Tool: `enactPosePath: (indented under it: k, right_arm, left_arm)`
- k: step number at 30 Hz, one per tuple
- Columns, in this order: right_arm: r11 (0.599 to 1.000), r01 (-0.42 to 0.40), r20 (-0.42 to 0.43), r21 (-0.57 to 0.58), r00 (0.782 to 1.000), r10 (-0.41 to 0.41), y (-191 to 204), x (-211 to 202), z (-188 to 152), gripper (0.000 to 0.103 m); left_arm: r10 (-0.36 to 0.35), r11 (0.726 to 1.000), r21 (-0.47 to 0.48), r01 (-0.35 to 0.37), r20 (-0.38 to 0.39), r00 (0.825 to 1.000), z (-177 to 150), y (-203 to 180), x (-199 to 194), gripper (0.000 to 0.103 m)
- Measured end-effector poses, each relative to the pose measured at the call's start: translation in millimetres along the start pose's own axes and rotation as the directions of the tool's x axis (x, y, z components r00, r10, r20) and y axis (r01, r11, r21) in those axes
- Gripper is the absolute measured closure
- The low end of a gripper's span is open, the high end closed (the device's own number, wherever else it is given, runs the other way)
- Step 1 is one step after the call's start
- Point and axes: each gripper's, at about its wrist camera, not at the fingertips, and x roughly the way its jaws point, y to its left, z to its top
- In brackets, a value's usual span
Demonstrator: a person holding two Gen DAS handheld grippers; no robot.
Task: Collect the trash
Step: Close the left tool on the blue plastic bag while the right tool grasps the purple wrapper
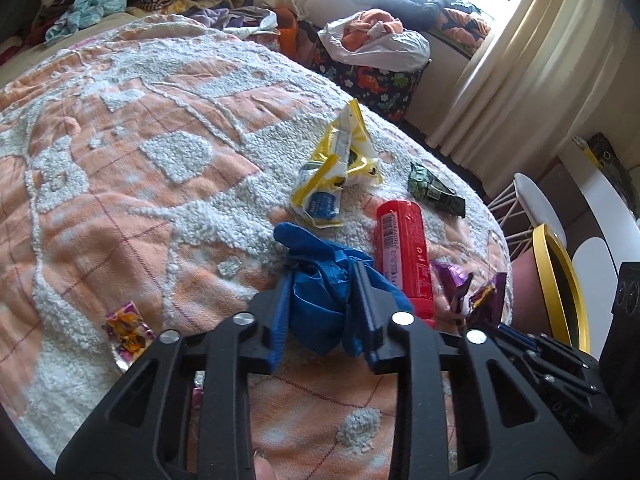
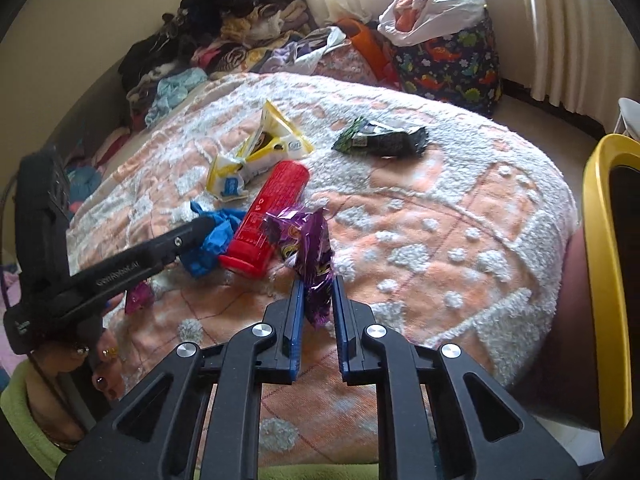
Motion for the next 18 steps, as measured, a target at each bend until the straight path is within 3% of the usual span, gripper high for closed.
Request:
enactPosePath:
  k: [5,18]
  right_arm:
    - [1.0,0.001,0.036,-0.006,0.999,-0.001,0,-11,-2,0.09]
    - [1.0,0.011,0.109,-0.025,0.994,-0.008,1,-41,-6,0.09]
  left_arm:
    - [-0.017,1.0,0.02,0.016,0.032,0.999,1,-6,-8,0.093]
    - [-0.066,0.997,0.056,0.058,0.146,0.987,12,-30,-45,0.095]
